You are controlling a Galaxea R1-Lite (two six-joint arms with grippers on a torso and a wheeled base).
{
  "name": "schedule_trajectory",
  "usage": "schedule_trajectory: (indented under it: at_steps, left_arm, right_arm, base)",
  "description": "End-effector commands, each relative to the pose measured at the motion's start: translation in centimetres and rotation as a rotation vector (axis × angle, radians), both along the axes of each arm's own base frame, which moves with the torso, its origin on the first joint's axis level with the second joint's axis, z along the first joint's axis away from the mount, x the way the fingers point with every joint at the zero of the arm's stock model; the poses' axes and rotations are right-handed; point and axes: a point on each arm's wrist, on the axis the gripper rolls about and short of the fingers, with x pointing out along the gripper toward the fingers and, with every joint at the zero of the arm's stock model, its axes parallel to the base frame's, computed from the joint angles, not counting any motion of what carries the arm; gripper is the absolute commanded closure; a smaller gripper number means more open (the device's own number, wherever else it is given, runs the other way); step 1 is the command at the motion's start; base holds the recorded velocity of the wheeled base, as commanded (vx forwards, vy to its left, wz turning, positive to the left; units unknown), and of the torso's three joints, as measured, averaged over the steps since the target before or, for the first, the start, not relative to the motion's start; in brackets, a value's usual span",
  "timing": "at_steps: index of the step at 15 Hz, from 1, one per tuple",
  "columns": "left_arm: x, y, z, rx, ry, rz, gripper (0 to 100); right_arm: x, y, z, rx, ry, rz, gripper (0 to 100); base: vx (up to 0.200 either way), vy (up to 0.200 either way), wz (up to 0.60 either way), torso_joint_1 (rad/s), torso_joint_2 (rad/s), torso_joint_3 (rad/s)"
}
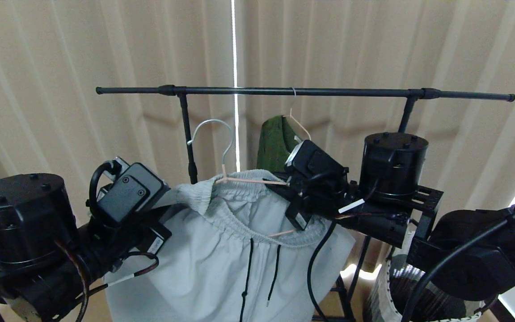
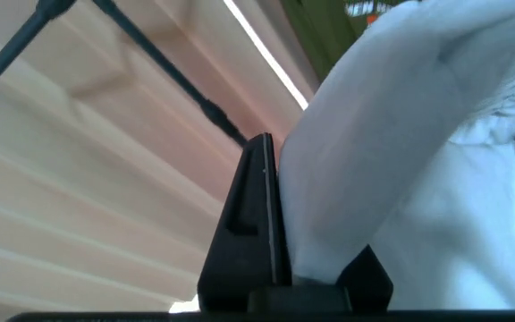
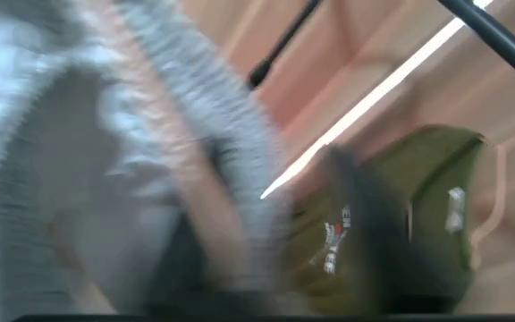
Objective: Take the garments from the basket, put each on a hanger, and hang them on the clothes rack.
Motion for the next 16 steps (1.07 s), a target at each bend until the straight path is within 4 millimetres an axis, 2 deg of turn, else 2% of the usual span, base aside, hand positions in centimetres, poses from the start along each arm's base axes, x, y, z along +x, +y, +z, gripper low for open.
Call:
schedule_trajectory:
  at_steps: [1, 5, 6, 11, 12, 13, 16]
  left_arm:
    - [0.0, 0.1, -0.1, 0.002, 0.005, 0.004, 100]
    - [-0.2, 0.1, -0.1, -0.008, 0.005, 0.003, 100]
    - [-0.1, 0.1, 0.0, -0.030, 0.007, 0.005, 0]
    - [-1.2, 0.9, 1.3, -0.181, -0.003, -0.012, 0]
    - [-1.6, 2.0, 1.6, -0.214, -0.011, 0.005, 0]
    - [-1.7, 2.2, 1.6, -0.215, -0.013, 0.014, 0]
    - [-1.6, 3.5, 0.5, -0.204, 0.021, 0.054, 0]
  right_arm:
    - [0.0, 0.0, -0.2, -0.005, 0.004, -0.006, 100]
    - [0.0, -0.1, -0.1, 0.010, -0.013, -0.007, 100]
    - [0.0, -0.1, 0.0, 0.011, -0.016, -0.020, 100]
    - [0.4, -1.4, -0.1, 0.029, -0.026, -0.103, 100]
    - [1.0, -2.8, -0.1, 0.044, -0.052, -0.153, 100]
    - [1.1, -3.3, -0.1, 0.045, -0.051, -0.165, 100]
    - [1.1, -6.0, 1.1, 0.063, -0.076, -0.233, 100]
  base:
    - [0.000, 0.000, 0.00, 0.000, 0.00, 0.000]
    - [0.000, 0.000, 0.00, 0.000, 0.00, 0.000]
    - [0.000, 0.000, 0.00, 0.000, 0.00, 0.000]
    - [0.000, 0.000, 0.00, 0.000, 0.00, 0.000]
    - [0.000, 0.000, 0.00, 0.000, 0.00, 0.000]
    - [0.000, 0.000, 0.00, 0.000, 0.00, 0.000]
    - [0.000, 0.000, 0.00, 0.000, 0.00, 0.000]
